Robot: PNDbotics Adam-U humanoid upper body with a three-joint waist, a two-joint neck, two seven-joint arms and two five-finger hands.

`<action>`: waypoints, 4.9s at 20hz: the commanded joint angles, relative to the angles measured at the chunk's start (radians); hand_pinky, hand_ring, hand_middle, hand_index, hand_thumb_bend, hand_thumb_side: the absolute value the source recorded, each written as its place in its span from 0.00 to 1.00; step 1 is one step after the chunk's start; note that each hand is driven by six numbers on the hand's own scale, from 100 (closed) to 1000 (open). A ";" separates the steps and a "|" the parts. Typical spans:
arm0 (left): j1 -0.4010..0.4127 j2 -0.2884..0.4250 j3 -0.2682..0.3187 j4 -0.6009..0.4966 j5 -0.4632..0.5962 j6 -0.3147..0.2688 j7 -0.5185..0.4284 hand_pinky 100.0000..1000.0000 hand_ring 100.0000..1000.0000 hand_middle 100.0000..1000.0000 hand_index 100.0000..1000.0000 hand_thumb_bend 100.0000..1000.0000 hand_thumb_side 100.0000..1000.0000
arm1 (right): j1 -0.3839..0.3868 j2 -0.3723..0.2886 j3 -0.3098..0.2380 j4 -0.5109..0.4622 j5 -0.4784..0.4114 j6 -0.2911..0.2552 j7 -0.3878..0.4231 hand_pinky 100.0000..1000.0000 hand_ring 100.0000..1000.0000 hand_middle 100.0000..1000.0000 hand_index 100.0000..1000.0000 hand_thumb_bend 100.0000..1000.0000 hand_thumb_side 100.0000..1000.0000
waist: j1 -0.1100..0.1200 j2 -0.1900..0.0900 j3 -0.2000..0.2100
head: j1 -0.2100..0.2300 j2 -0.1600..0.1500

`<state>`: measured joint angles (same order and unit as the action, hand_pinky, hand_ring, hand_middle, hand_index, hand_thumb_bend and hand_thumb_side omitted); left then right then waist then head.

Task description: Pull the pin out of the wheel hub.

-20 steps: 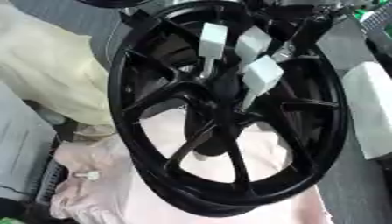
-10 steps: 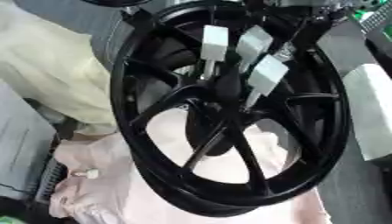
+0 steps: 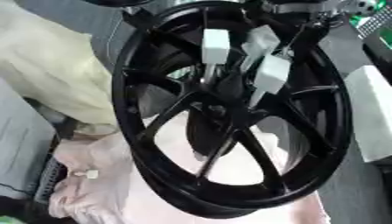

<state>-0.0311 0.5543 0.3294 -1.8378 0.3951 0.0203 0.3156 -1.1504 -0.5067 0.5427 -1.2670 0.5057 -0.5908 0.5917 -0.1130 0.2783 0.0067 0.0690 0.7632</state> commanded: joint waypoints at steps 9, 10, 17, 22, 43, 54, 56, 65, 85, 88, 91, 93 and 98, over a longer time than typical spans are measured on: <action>-0.010 0.035 0.002 -0.016 0.000 -0.002 -0.006 0.48 0.48 0.49 0.62 0.02 0.90 | -0.016 -0.024 -0.039 -0.013 -0.073 -0.316 0.315 0.65 0.51 0.32 0.52 0.32 0.00 | 0.009 -0.016 0.003 | 0.000 -0.015; -0.010 0.035 0.001 -0.017 0.000 -0.002 -0.006 0.48 0.48 0.49 0.62 0.02 0.90 | -0.015 -0.025 -0.038 -0.012 -0.074 -0.316 0.315 0.63 0.51 0.34 0.54 0.32 0.00 | 0.009 -0.016 0.003 | 0.000 -0.016; -0.012 0.037 0.000 -0.018 0.001 -0.002 -0.007 0.48 0.48 0.49 0.62 0.02 0.89 | -0.009 -0.027 -0.038 0.001 -0.092 -0.316 0.315 0.55 0.49 0.50 0.64 0.29 0.00 | 0.008 -0.014 0.006 | -0.002 -0.021; -0.013 0.038 -0.001 -0.019 0.001 -0.002 -0.007 0.48 0.49 0.49 0.62 0.02 0.89 | -0.005 -0.029 -0.035 0.001 -0.100 -0.316 0.315 0.53 0.44 0.54 0.64 0.25 0.00 | 0.008 -0.013 0.006 | -0.002 -0.024; -0.013 0.040 -0.002 -0.020 0.001 -0.002 -0.007 0.48 0.49 0.49 0.61 0.01 0.89 | 0.007 -0.045 -0.071 -0.001 -0.218 -0.316 0.315 0.50 0.30 0.47 0.59 0.24 0.00 | 0.011 -0.012 0.002 | -0.006 -0.027; -0.014 0.040 -0.002 -0.021 0.003 -0.003 -0.008 0.48 0.49 0.50 0.61 0.01 0.89 | 0.010 -0.053 -0.107 -0.013 -0.284 -0.314 0.315 0.51 0.30 0.47 0.58 0.27 0.00 | 0.013 -0.016 0.000 | -0.007 -0.027; -0.015 0.039 -0.001 -0.022 0.003 -0.004 -0.008 0.48 0.49 0.50 0.61 0.01 0.88 | 0.009 -0.055 -0.121 -0.018 -0.306 -0.305 0.315 0.51 0.29 0.46 0.58 0.27 0.00 | 0.014 -0.017 0.001 | -0.008 -0.026; -0.018 0.037 -0.002 -0.022 0.010 -0.003 -0.009 0.48 0.49 0.50 0.60 0.02 0.88 | -0.031 -0.091 -0.176 0.038 -0.409 -0.227 0.315 0.49 0.27 0.45 0.57 0.26 0.00 | 0.012 -0.028 0.007 | -0.011 -0.025; -0.009 0.036 0.017 -0.031 0.009 -0.012 0.010 0.48 0.50 0.50 0.60 0.02 0.87 | 0.189 -0.580 -0.552 0.155 -0.672 -0.055 0.274 0.47 0.24 0.43 0.55 0.24 0.00 | 0.021 -0.025 -0.012 | 0.019 -0.008; -0.019 0.032 0.017 -0.034 0.014 -0.015 0.012 0.48 0.50 0.50 0.60 0.01 0.86 | 0.427 -0.717 -0.679 0.144 -0.735 -0.042 0.180 0.46 0.23 0.43 0.55 0.24 0.00 | 0.032 -0.019 -0.012 | 0.019 -0.011; -0.023 0.027 0.022 -0.036 0.018 -0.020 0.016 0.48 0.50 0.50 0.60 0.01 0.86 | 0.639 -0.760 -0.798 0.139 -0.757 -0.054 0.066 0.47 0.24 0.43 0.55 0.24 0.00 | 0.048 -0.011 -0.013 | 0.028 -0.012; -0.025 0.023 0.026 -0.037 0.019 -0.025 0.021 0.48 0.50 0.50 0.60 0.01 0.85 | 0.735 -0.751 -0.864 0.123 -0.731 -0.061 -0.008 0.56 0.32 0.45 0.57 0.20 0.00 | 0.060 -0.006 -0.015 | 0.038 -0.019; -0.034 0.015 0.027 -0.039 0.025 -0.033 0.024 0.48 0.50 0.50 0.60 0.01 0.85 | 0.846 -0.659 -0.968 0.038 -0.542 -0.051 -0.211 0.80 0.79 0.73 0.75 0.66 0.23 | 0.082 0.006 -0.014 | 0.036 -0.021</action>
<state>-0.0585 0.5526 0.3426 -1.8569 0.4160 -0.0073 0.3385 -0.3011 -1.1489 -0.3868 -1.1951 -0.0806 -0.6380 0.4244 -0.0300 0.2969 -0.0066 0.1051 0.7532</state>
